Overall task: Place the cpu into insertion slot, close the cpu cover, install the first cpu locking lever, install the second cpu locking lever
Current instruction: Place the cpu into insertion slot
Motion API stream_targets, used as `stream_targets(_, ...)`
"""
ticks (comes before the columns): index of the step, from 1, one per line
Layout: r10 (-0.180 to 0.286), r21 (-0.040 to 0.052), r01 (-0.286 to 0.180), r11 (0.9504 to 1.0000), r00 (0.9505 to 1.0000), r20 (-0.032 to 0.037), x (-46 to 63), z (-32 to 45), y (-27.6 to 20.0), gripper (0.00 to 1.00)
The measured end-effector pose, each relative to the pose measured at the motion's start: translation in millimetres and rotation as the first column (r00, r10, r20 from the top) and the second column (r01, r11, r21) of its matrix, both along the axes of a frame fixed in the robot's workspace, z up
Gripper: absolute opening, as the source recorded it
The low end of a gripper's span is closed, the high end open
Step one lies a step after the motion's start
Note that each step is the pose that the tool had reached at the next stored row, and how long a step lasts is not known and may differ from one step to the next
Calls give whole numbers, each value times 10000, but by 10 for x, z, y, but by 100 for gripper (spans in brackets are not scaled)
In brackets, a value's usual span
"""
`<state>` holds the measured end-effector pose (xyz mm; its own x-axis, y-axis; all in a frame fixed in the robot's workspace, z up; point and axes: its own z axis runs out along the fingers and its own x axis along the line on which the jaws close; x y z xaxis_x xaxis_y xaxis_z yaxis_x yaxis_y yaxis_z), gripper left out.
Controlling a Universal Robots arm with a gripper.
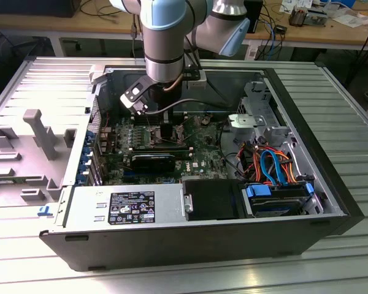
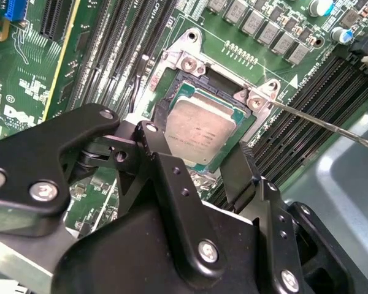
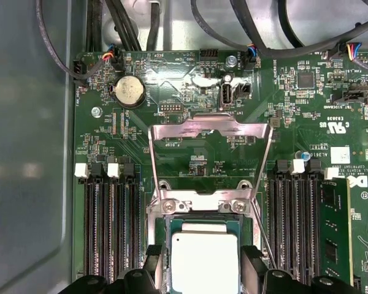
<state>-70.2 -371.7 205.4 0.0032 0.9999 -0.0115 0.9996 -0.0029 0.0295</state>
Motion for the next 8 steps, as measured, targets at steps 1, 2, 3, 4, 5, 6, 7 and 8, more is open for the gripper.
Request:
stream_targets(1,3,0,-3,10000,10000,-3,13,1,0,62)
stream_targets(2,1,0,-1,10000,10000,-4,15,4,0,62)
stream_targets(3,0,2,0,10000,10000,-5,15,22,-1,62)
stream_targets(4,2,15,-2,10000,10000,-4,15,35,-3,62)
stream_targets(5,1,22,-1,10000,10000,-4,15,47,-4,62)
stream_targets(6,2,35,-2,10000,10000,-4,15,69,-6,62)
stream_targets(7,1,46,-1,10000,10000,-4,15,81,-8,62)
stream_targets(8,1,47,-1,10000,10000,-4,15,87,-8,62)
